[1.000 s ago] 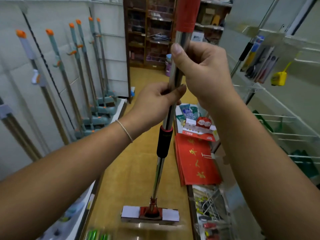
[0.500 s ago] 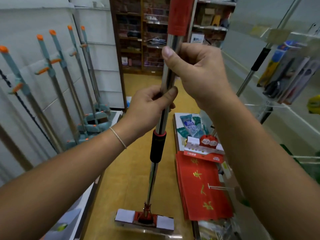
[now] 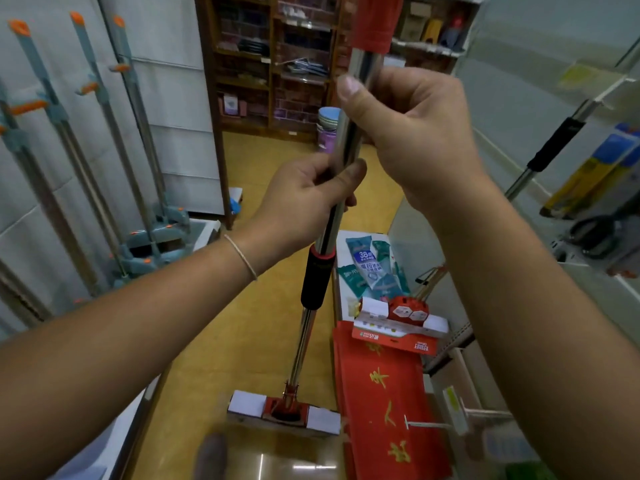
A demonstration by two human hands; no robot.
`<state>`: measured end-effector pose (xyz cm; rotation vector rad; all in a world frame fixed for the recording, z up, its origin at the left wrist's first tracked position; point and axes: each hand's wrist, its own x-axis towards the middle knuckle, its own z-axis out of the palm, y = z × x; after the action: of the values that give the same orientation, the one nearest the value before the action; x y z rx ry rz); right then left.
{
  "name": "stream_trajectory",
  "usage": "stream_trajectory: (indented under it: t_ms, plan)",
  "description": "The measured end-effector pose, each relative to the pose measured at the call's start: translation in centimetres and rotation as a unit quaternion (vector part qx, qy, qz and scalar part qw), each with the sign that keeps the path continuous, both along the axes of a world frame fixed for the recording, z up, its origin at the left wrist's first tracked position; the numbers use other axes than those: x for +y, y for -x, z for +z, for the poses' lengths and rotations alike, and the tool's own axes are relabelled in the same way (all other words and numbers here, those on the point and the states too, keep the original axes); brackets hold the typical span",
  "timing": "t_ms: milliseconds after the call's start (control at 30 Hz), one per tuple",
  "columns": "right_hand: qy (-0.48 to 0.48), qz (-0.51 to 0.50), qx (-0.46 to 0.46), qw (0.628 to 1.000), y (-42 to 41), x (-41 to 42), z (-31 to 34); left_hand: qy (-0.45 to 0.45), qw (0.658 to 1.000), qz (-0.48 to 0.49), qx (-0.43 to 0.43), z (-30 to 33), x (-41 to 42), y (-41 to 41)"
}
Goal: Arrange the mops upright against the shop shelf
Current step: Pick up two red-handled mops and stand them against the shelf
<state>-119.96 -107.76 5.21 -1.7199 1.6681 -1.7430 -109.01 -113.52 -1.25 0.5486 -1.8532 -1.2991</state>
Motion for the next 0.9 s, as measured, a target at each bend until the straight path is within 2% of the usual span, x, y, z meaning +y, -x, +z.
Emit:
stream_trajectory:
  t_ms: [300,467,633,900]
  plan:
    - [0.018,-0.12,-0.017,0.993,4.6,-8.5,0.1,-0.021,0.994,-0.105,0.019,0.0,-10.5,6.9]
    - [0.025,-0.212,-0.025,0.977,6.8,-11.6,1.5,-0.035,0.98,-0.198,-0.005,1.5,-15.2,11.1]
    - [0.014,-0.298,-0.031,0.954,8.5,-12.2,2.2,-0.015,0.959,-0.282,-0.018,2.2,-17.2,15.0]
    - [0.005,-0.371,-0.014,0.929,14.3,-12.1,2.2,0.002,0.948,-0.316,-0.028,2.3,-17.9,21.8]
